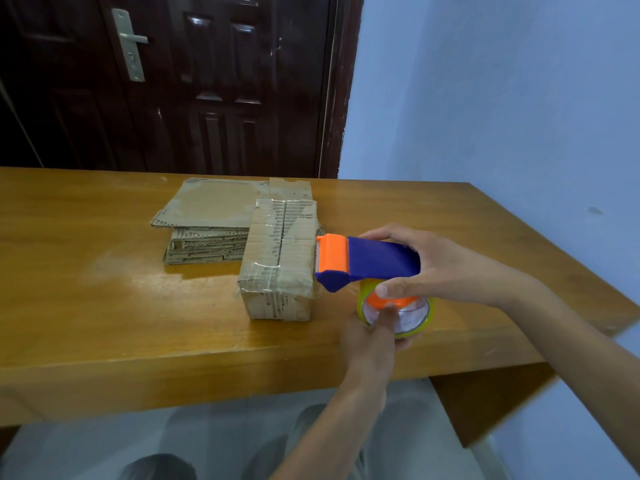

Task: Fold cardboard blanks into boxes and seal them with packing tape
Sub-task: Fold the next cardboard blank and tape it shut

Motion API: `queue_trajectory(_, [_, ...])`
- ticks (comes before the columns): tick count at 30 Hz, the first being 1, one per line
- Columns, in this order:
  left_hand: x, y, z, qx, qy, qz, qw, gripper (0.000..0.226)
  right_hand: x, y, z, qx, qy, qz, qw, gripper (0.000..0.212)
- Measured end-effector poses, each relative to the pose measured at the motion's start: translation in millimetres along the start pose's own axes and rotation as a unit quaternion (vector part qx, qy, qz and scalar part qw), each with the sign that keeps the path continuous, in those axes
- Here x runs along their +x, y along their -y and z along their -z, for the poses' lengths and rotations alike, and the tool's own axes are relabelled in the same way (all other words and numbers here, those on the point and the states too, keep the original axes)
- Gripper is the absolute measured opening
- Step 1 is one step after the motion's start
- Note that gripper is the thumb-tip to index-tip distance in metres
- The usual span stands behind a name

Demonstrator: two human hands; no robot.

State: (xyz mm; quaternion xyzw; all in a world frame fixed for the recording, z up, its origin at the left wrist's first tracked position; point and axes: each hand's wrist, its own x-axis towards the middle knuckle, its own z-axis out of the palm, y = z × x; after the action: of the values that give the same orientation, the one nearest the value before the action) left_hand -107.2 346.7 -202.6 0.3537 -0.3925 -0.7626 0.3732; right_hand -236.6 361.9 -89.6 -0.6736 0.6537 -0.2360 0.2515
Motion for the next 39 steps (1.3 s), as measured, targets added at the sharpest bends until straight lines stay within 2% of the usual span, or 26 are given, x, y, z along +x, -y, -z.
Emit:
queue_trajectory(2, [-3,0,1,0.006,0.009,-0.014,1.000,0.008,0,-4,-2,0.002,0.001,0.002,1.000,0.058])
queue_trajectory(5, [-3,1,2,0.052,0.025,-0.031,0.998,0.027,-1,-9,-4,0.027,-0.027,0.002,0.999,0.049])
queue_trajectory(7, [-3,0,2,0.056,0.070,-0.037,0.995,0.038,-2,-12,-3,0.049,-0.029,0.008,0.998,0.048])
queue_trajectory(10, [4,-3,11,-0.007,0.173,-0.035,0.984,0.054,-4,-16,4,0.082,-0.034,0.010,0.996,0.047])
queue_trajectory(12, [11,-1,18,-0.023,0.210,-0.056,0.976,0.058,-5,-16,8,0.100,-0.041,0.011,0.994,0.051])
queue_trajectory(18, [14,4,12,-0.028,0.136,-0.117,0.983,0.049,-3,-6,16,0.062,-0.015,0.022,0.998,0.048])
queue_trajectory(21, [13,4,9,-0.043,0.126,-0.148,0.980,0.049,-5,4,17,-0.051,-0.001,0.020,0.999,0.058])
queue_trajectory(23, [12,4,9,-0.045,0.126,-0.170,0.976,0.044,-4,10,12,-0.145,-0.025,0.028,0.989,0.066])
queue_trajectory(25, [9,3,11,-0.044,0.137,-0.183,0.972,0.044,-3,10,6,-0.176,-0.054,0.032,0.982,0.067])
queue_trajectory(28, [10,6,14,-0.036,0.141,-0.164,0.976,0.038,-2,5,6,-0.106,-0.078,0.017,0.991,0.059])
queue_trajectory(32, [7,9,15,-0.034,0.144,-0.167,0.975,0.038,-3,-2,2,0.027,-0.041,-0.013,0.999,0.053])
queue_trajectory(35, [3,6,14,-0.023,0.140,-0.165,0.976,0.031,-4,-8,1,0.065,-0.033,-0.031,0.997,0.047])
queue_trajectory(37, [-1,4,10,-0.001,0.115,-0.121,0.986,0.035,-3,-12,3,0.070,-0.055,-0.034,0.995,0.045])
queue_trajectory(39, [-14,-1,12,0.049,0.110,-0.016,0.993,0.037,-2,-17,4,0.076,-0.087,-0.033,0.993,0.044])
